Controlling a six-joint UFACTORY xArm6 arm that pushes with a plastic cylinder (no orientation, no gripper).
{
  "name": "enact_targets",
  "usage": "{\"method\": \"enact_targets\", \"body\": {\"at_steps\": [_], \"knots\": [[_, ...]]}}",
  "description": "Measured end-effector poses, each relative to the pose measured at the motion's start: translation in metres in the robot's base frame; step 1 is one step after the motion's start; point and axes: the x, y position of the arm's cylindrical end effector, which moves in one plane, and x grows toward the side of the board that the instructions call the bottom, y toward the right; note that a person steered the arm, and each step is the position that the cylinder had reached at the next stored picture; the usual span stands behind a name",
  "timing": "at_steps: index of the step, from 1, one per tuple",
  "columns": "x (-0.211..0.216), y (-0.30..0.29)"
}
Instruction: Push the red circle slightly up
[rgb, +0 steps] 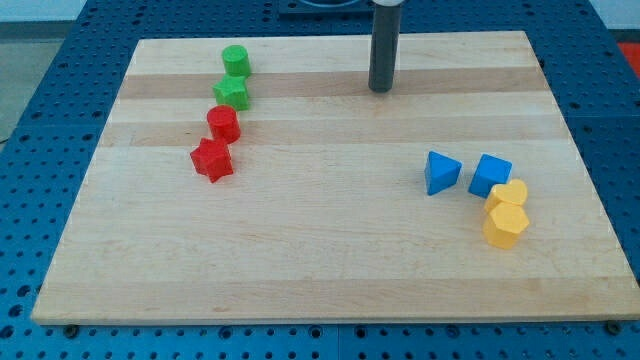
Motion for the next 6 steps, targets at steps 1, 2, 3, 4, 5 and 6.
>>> {"method": "enact_targets", "body": {"at_steps": [1, 2, 3, 4, 5, 6], "knots": [[0.007, 0.0], [0.011, -0.002], [0.042, 0.009], [0.1, 0.017], [0.162, 0.02], [0.198, 0.019]]}}
